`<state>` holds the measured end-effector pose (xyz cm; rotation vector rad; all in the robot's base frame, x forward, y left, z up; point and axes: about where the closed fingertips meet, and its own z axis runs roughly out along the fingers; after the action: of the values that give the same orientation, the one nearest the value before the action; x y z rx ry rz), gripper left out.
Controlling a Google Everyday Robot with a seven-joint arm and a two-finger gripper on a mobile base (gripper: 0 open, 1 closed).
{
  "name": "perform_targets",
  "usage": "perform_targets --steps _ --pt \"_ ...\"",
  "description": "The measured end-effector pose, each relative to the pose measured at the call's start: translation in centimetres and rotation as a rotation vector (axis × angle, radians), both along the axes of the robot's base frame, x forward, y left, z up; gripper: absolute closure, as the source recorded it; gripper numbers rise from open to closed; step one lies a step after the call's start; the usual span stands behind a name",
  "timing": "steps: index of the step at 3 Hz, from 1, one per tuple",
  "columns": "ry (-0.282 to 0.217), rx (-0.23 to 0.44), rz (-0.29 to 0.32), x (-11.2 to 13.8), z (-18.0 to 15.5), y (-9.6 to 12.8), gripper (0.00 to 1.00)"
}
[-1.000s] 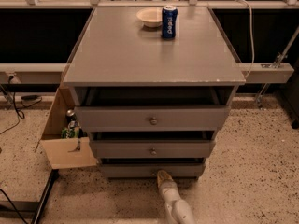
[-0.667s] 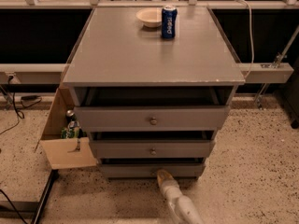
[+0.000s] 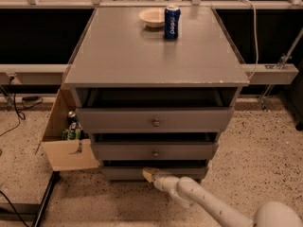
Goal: Close bottom drawer
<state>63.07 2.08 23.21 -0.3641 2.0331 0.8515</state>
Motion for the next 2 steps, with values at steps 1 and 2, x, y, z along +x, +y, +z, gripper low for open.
perform_targets --steps 1,2 --pt "0.125 0.040 0.098 0.7 2.2 -1.8 1.00" --pt "0.209 0.034 0.147 -2.4 -0.3 -3.6 1.00"
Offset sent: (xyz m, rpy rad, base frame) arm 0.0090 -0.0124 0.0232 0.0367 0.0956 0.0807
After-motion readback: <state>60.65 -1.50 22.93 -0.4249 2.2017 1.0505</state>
